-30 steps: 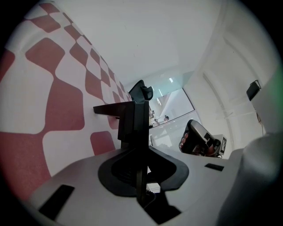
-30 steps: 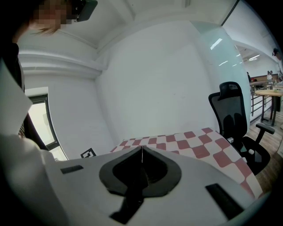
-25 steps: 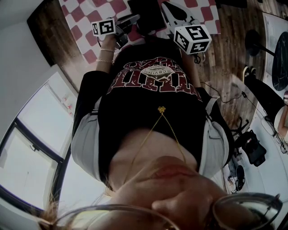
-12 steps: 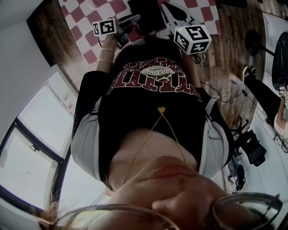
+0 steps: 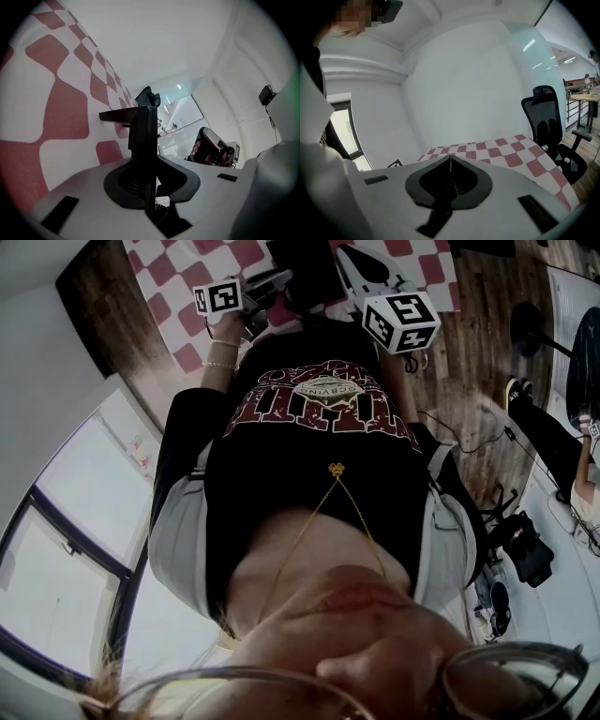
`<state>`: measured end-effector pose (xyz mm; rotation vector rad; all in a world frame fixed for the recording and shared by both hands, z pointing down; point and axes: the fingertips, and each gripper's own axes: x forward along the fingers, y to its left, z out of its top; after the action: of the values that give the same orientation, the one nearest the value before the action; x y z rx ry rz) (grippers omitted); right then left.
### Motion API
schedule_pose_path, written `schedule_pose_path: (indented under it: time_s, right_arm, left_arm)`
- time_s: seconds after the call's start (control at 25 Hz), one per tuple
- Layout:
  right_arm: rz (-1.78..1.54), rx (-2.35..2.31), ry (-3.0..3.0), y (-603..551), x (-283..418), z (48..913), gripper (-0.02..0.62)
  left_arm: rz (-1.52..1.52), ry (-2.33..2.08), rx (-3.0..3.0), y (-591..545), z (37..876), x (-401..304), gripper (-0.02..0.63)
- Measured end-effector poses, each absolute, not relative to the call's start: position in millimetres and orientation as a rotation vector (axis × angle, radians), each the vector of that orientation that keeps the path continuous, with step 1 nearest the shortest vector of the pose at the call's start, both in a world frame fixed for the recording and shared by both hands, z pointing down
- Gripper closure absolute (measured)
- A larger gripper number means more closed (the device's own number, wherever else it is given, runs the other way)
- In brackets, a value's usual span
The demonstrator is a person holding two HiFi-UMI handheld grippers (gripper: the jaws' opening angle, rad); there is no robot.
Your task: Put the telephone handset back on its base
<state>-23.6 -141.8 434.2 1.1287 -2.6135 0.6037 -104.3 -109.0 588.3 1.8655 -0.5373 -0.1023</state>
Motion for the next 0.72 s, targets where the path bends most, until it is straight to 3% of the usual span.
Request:
schedule_pose_path:
  time_s: [0.72]
  right_arm:
    - [0.604,1.128,-2.609,-138.9,-23.7,436.9,0.574]
  left_arm:
    - [-0.143,-0.545,1.897,-111.7,590.5,-104.0,0.526]
